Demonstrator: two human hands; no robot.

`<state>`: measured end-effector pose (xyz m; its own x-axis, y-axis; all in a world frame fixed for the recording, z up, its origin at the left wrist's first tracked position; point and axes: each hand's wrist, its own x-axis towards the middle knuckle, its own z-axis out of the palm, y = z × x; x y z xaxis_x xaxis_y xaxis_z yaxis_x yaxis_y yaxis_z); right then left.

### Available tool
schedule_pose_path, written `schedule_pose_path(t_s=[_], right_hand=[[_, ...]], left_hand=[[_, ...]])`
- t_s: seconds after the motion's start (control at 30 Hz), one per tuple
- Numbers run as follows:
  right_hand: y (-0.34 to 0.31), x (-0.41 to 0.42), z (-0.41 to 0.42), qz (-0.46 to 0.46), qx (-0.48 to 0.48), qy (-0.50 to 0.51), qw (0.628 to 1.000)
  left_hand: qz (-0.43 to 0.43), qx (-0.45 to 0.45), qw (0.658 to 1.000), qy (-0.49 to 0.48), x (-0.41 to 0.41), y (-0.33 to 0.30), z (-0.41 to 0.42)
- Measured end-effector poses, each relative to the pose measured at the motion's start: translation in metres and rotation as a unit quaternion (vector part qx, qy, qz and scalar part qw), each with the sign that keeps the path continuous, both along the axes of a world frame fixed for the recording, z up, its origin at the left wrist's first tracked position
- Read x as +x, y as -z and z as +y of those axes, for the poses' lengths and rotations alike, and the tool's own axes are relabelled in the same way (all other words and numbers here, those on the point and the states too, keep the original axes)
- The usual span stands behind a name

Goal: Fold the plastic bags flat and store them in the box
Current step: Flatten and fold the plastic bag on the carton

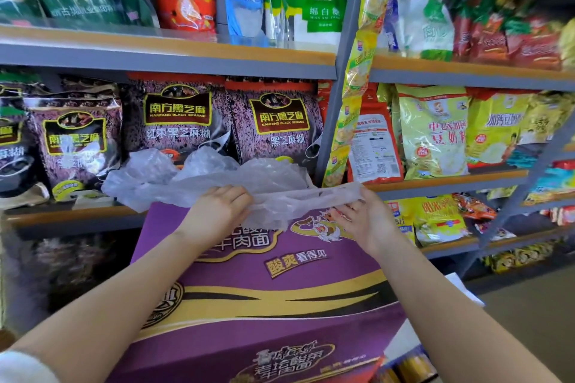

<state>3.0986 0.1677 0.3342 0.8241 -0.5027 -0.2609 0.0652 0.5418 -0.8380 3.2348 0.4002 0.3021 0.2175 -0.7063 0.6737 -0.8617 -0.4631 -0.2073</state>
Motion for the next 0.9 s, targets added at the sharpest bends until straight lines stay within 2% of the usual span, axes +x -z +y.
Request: schedule_pose_path(t_s=[0.1, 0.3, 0.37, 0.47, 0.53, 0.57, 0.6, 0.67, 0.73, 0.8, 0.83, 0.87, 0.9], right_hand=[[-0.005, 0.003, 0.006, -0.055, 0.091, -0.022, 0.994], [-0.024, 0.001, 0.015, -0.168, 0.083, -0.065, 0.980], [-0.031, 0.002, 0.016, -0.126, 0.058, -0.043, 0.989], [-0.035, 0.006, 0.012, 0.018, 0.006, 0.040, 0.999], [-0.033, 0.005, 0.008, 0.094, -0.106, 0.100, 0.985], [-0.032, 0.004, 0.007, 0.111, -0.212, 0.127, 0.963], [-0.029, 0.003, 0.006, 0.108, -0.340, 0.153, 0.922], [-0.033, -0.007, 0.012, 0.047, -0.580, 0.186, 0.792], [-0.047, -0.020, 0.028, -0.070, -0.720, 0.110, 0.682], [-0.054, -0.029, 0.042, -0.128, -0.804, 0.003, 0.581], [-0.053, -0.031, 0.044, -0.139, -0.818, -0.039, 0.557], [-0.056, -0.037, 0.046, -0.144, -0.815, -0.074, 0.556], [-0.058, -0.041, 0.044, -0.152, -0.791, -0.112, 0.582]], left_hand=[[0.046, -0.037, 0.998, 0.005, -0.001, -0.006, 0.001], [0.055, -0.112, 0.992, 0.023, -0.003, -0.028, 0.006], [0.034, -0.117, 0.992, 0.019, -0.005, -0.036, 0.010], [0.014, -0.112, 0.993, 0.040, -0.011, -0.047, 0.012], [0.010, -0.108, 0.993, 0.046, -0.019, -0.054, 0.012], [-0.003, -0.105, 0.994, 0.043, -0.025, -0.057, 0.012], [-0.020, -0.100, 0.994, 0.039, -0.031, -0.060, 0.012], [-0.045, -0.087, 0.995, 0.035, -0.044, -0.066, 0.010], [-0.053, -0.077, 0.995, 0.037, -0.059, -0.071, 0.006], [-0.036, -0.079, 0.995, 0.041, -0.076, -0.079, -0.001], [-0.022, -0.085, 0.995, 0.044, -0.085, -0.084, -0.005], [-0.008, -0.092, 0.995, 0.047, -0.094, -0.089, -0.008], [0.008, -0.098, 0.994, 0.049, -0.103, -0.094, -0.011]])
